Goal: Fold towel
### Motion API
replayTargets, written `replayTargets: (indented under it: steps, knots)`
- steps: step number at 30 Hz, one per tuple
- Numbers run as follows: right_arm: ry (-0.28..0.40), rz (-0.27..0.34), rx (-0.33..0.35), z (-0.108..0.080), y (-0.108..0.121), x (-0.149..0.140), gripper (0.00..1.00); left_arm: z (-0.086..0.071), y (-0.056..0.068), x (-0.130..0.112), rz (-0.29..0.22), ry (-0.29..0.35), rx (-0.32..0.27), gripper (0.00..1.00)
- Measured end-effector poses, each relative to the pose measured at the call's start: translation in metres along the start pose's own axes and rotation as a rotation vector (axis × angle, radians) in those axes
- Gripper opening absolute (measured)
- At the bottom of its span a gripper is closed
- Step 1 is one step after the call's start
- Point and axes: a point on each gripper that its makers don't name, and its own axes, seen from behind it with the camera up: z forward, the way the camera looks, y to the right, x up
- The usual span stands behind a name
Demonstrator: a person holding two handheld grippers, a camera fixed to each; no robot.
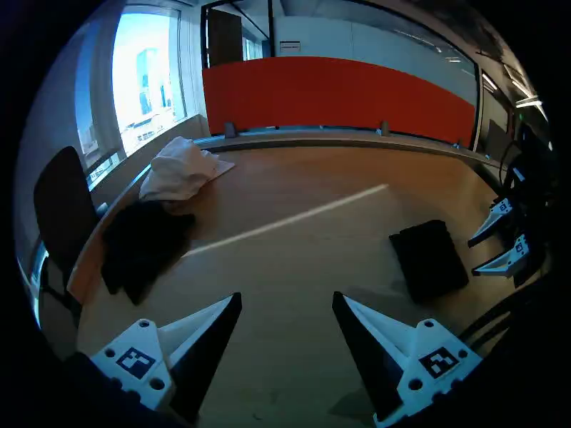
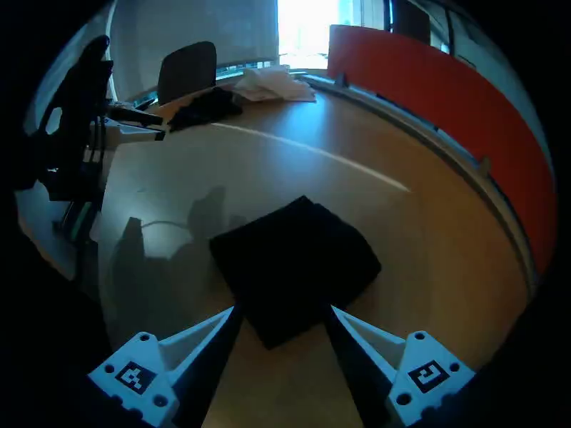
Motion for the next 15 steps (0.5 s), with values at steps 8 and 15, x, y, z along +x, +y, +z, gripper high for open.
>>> replayTargets:
  steps: [8, 15]
  knots:
    - [-0.047, 0.031, 0.004, 0.005, -0.004, -0.029, 0.85, 0.000, 0.001, -0.002, 0.002, -0.004, -0.001, 0.94]
    - [-0.063, 0.052, 0.002, 0.008, -0.006, -0.040, 0.85, 0.000, 0.001, -0.003, 0.002, -0.007, -0.004, 0.94]
